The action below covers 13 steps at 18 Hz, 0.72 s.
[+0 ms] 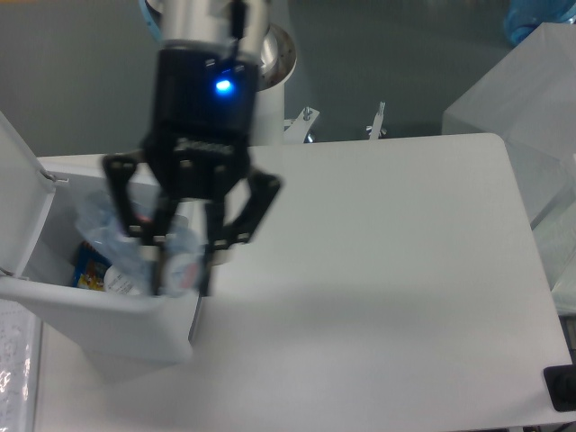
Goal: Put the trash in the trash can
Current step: 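Carry the bottle over the bin and lower it inside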
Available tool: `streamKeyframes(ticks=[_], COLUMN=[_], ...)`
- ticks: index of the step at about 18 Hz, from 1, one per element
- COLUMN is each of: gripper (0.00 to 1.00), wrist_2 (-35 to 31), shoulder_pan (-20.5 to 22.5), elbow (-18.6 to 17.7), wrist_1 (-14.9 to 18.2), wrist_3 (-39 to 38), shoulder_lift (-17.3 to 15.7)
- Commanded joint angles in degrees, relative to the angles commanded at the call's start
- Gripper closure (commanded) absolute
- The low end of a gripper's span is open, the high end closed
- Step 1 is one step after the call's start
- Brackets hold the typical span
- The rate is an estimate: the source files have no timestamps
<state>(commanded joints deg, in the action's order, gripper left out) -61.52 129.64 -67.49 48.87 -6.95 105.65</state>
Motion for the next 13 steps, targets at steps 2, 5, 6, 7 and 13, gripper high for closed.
streamKeyframes(ticks=[2, 5, 6, 7, 13], gripper=[0.88, 0.88, 0.88, 0.88, 0.83], wrist_2=[0.09, 0.0, 0.09, 0.0, -0.09], shoulder_pan=[-1.4, -2.55, -2.64, -2.64, -3.34], elbow=[-0.36, -1.06, -1.33, -1.94, -4.4], wrist_1=[0.0, 0.0, 0.0, -0.09, -0.09], wrist_3=[0.1, 0.1, 0.1, 0.27, 5.97], shoulder_lift=[0.0, -0.18, -0.61, -0.88, -0.71])
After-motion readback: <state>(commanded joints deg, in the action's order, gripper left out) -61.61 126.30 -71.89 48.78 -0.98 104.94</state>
